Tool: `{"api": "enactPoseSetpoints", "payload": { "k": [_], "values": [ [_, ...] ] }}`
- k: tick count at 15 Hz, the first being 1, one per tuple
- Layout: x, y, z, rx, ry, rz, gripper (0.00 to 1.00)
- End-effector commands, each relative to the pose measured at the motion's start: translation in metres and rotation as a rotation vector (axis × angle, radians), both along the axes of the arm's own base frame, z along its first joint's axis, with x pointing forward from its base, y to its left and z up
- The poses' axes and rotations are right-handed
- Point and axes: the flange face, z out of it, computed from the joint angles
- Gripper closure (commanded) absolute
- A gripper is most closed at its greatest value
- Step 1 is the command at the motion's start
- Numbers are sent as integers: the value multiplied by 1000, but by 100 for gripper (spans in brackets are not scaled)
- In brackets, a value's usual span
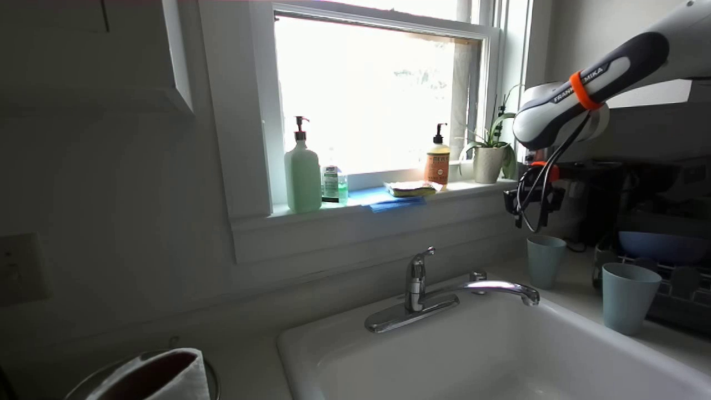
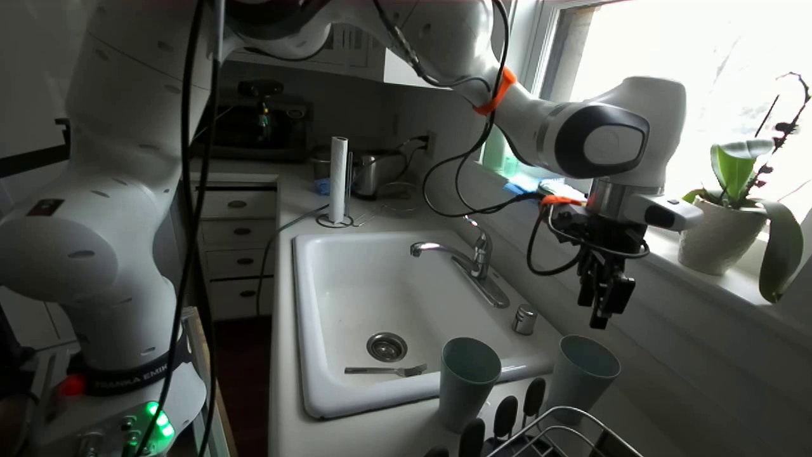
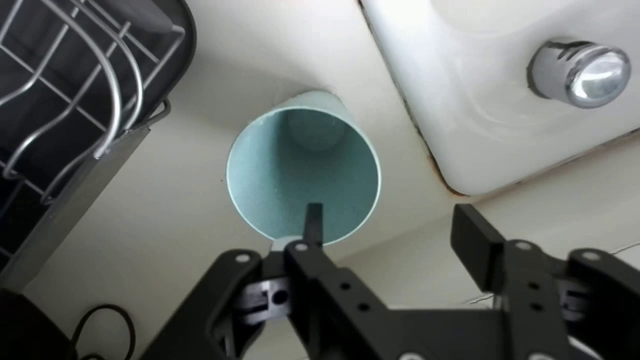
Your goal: Unstack the cups and empty the bottom cup then restack them
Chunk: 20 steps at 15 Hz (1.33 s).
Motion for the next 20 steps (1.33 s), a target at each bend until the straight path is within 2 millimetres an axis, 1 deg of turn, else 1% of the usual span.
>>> {"api": "enactPoseSetpoints", "payload": {
  "k": [1, 2, 5, 7, 9, 11, 14, 17, 20],
  "values": [
    [-44, 23, 28, 123, 27, -58, 2],
    [-55, 27, 31, 154, 52, -78, 0],
    [-90, 37, 36, 241, 160, -164, 0],
    [-109, 36, 36, 253, 208, -241, 0],
    [-122, 33, 27, 302, 247, -284, 0],
    [-127, 27, 12, 355, 241, -280, 0],
    [-128, 17, -12, 404, 200, -292, 0],
    [-123, 11, -31, 417, 154, -277, 0],
    [-117, 5, -48, 430, 146, -267, 0]
  ]
}}
